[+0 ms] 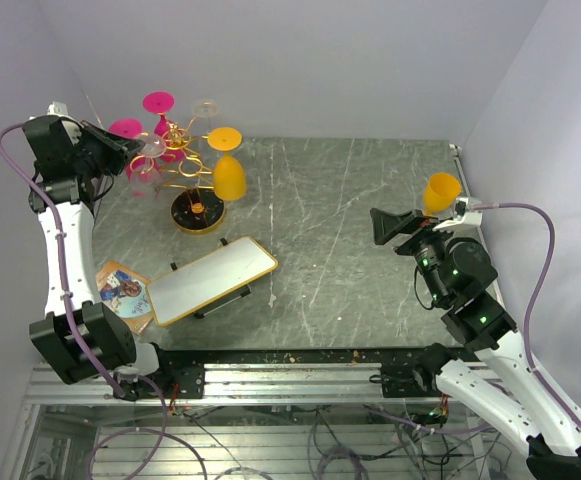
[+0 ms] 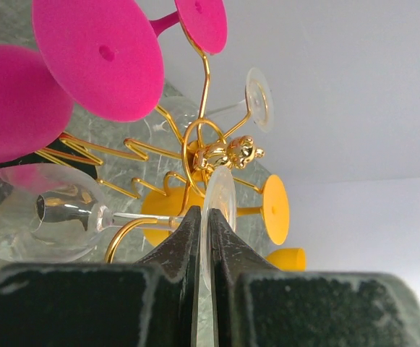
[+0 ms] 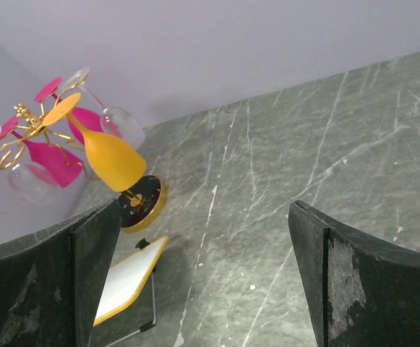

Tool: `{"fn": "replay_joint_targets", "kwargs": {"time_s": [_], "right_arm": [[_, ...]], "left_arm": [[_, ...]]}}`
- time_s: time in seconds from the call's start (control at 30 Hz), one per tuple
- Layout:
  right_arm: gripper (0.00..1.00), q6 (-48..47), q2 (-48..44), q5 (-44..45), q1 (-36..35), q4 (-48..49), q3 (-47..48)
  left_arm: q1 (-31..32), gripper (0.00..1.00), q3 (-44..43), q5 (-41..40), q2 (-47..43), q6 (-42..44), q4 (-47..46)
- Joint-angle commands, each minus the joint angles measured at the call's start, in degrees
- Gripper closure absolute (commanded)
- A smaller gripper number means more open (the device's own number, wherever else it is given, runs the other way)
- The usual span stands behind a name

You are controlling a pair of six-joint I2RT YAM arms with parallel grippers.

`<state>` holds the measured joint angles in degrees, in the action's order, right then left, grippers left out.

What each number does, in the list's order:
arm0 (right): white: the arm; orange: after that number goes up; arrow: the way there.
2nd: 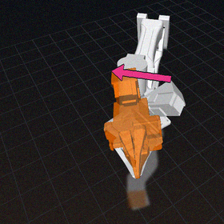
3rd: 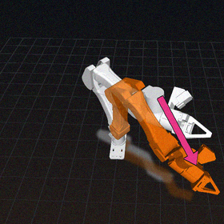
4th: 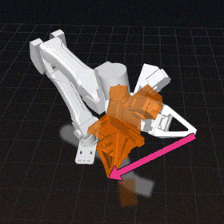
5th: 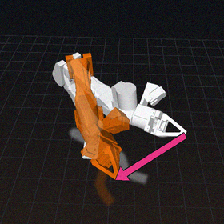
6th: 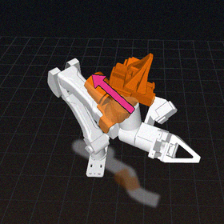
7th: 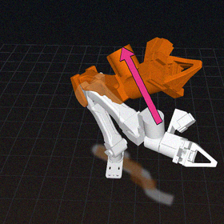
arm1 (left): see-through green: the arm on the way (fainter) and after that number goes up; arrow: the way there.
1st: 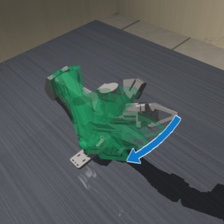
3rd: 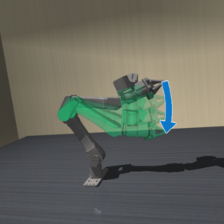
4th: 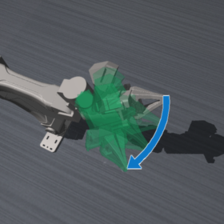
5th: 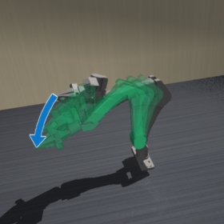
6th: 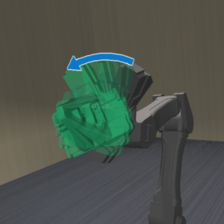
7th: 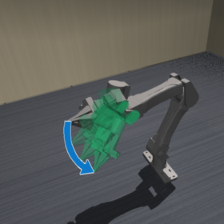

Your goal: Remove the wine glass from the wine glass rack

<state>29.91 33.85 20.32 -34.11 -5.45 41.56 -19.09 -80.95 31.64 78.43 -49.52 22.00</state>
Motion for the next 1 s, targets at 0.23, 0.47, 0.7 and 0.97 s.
{"fn": "replay_joint_targets", "kwargs": {"time_s": [0.23,0.47,0.7,0.97], "right_arm": [[0.00,-0.5,-0.4,1.3,-0.4,0.3,0.0],[0.01,-0.5,-0.1,1.3,-0.4,0.5,0.1],[0.00,-0.5,0.4,1.4,-0.4,0.8,0.0],[0.00,-0.2,0.4,1.3,-0.4,1.0,-0.3]], "left_arm": [[-0.5,0.93,-1.5,0.5,1.9,-7.5,-6.3],[-0.5,0.93,-3.6,-7.0,2.2,-11.7,-0.6],[-0.5,0.93,-6.8,-12.5,3.0,-14.0,6.5],[-0.8,0.93,-10.5,-21.4,3.4,-18.3,18.5]]}}
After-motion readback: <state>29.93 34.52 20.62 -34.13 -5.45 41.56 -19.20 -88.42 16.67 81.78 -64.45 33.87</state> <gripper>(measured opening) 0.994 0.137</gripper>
